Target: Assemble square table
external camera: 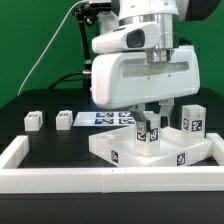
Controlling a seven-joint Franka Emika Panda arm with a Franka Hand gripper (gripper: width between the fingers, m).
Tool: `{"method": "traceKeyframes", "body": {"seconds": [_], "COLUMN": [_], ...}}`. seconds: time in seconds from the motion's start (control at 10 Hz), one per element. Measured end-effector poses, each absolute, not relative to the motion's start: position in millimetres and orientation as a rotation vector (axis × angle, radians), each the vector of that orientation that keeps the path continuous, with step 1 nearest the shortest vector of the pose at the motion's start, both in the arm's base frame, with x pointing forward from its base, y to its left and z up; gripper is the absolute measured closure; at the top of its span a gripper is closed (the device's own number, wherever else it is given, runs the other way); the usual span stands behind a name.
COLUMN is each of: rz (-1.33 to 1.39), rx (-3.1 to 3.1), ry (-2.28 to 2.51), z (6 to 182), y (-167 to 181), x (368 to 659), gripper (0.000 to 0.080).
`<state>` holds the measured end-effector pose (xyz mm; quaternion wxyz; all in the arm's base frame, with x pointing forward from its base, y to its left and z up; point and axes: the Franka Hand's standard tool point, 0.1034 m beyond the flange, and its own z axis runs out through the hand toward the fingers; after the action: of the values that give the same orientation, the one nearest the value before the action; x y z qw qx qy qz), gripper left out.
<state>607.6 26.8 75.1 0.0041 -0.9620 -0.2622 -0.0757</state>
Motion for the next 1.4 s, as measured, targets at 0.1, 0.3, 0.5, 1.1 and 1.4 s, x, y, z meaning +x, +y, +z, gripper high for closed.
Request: {"method": "traceKeyframes", "body": {"seconds": [0.1, 0.3, 0.5, 1.1, 1.4], "rz": [-0.236, -0.239, -0.231, -0.226, -0.199], "rx": [-3.037, -3.073, -3.080, -2.917, -2.798], "ry": [-0.711, -0.460, -0.127, 0.788, 1.122], "z": [75.1, 74.5, 73.4, 71.2, 70.8], "y": [26.9, 27.6, 30.0, 47.2, 56.6], "x": [607.5, 607.1, 606.2, 607.4, 605.4], "gripper": [0.0509, 0.0509, 0.0509, 0.0509, 0.0509]}}
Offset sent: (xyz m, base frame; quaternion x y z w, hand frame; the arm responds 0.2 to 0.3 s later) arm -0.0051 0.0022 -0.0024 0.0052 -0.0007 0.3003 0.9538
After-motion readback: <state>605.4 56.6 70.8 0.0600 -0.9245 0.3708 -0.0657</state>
